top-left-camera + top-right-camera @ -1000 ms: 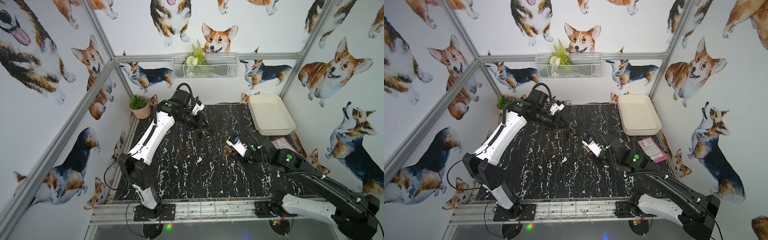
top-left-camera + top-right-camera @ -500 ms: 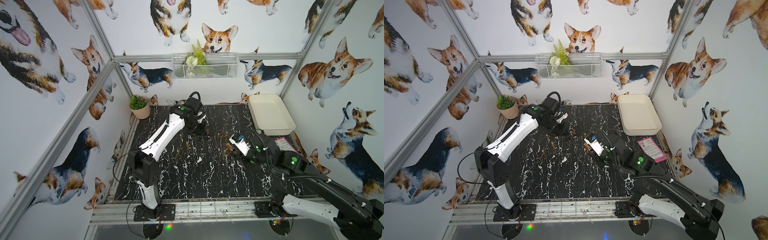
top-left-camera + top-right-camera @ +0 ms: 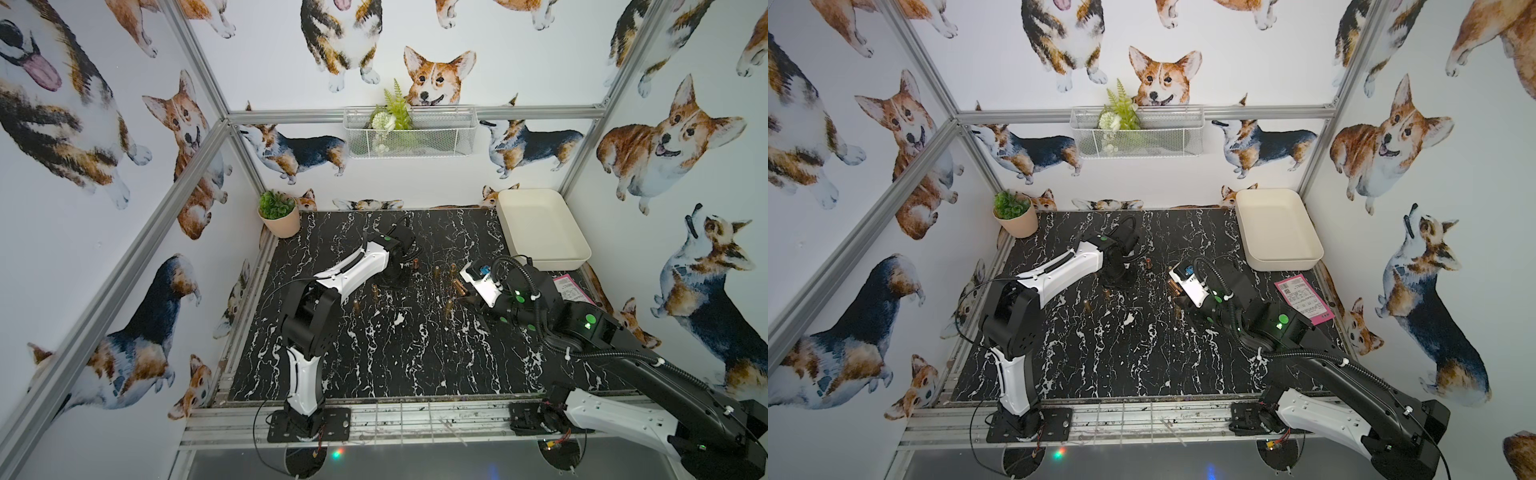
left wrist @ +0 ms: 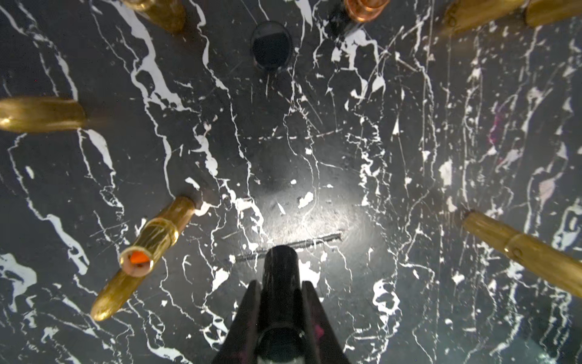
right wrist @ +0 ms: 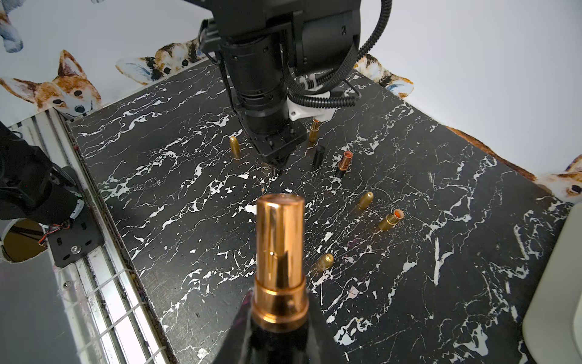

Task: Open the lipstick cap
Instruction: Place the cover at the center of the board.

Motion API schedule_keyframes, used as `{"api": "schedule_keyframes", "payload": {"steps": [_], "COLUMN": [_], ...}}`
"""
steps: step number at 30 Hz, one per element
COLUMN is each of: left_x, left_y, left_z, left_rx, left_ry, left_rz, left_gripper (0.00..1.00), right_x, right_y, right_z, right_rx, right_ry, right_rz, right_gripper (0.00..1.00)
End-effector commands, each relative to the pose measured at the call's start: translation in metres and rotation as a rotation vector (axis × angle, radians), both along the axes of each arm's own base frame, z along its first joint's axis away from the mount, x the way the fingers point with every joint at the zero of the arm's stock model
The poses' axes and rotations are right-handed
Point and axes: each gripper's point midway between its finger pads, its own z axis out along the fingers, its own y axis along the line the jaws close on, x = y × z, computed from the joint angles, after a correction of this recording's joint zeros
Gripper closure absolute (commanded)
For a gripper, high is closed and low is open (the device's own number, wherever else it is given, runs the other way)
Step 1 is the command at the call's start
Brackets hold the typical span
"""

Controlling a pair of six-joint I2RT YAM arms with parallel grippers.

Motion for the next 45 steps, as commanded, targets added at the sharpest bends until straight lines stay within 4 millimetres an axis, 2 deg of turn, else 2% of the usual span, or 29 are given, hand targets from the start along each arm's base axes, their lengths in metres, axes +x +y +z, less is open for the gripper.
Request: {"api": "schedule_keyframes", "payload": {"steps": [1,8,19,22,33,37,39,45], "left_x": [0.012,0.015,0.018,0.017,0.013,0.013,0.014,0.017], "left_y": [-0.001,0.002,0.003,0.004,0.008,0.008,0.008,0.005], "left_z": [-0.011,-0.033,-0.045,-0.046,-0.046,-0.047,-0.046,-0.036], "left_rx": [0.022,0.038,0.036,0.038,0.048,0.055,0.055,0.045], "left_ry": [-0.042,-0.063,-0.091,-0.085,-0.079,-0.076,-0.078,-0.091], "left_rz": [0.008,0.031,0.052,0.053,0.060,0.056,0.057,0.056], "left_gripper": [1.00,1.00,1.00,0.95,0.67,0.63,0.58,0.56], "right_x": [0.004,0.005,0.005,0.005,0.007,0.007,0.007,0.006], "right_y": [0.000,-0.002,-0.005,-0.005,-0.005,-0.005,-0.006,-0.007], "right_z": [0.000,0.000,-0.003,-0.003,-0.005,-0.006,-0.006,-0.004], "right_rx": [0.004,-0.003,-0.018,-0.016,-0.022,-0.028,-0.029,-0.023], "right_ry": [-0.007,-0.017,-0.011,-0.013,-0.013,-0.011,-0.012,-0.016], "right_rz": [-0.020,-0.029,-0.036,-0.039,-0.043,-0.045,-0.048,-0.049], "right_gripper": [0.87,0.87,0.87,0.87,0.86,0.85,0.85,0.85]}}
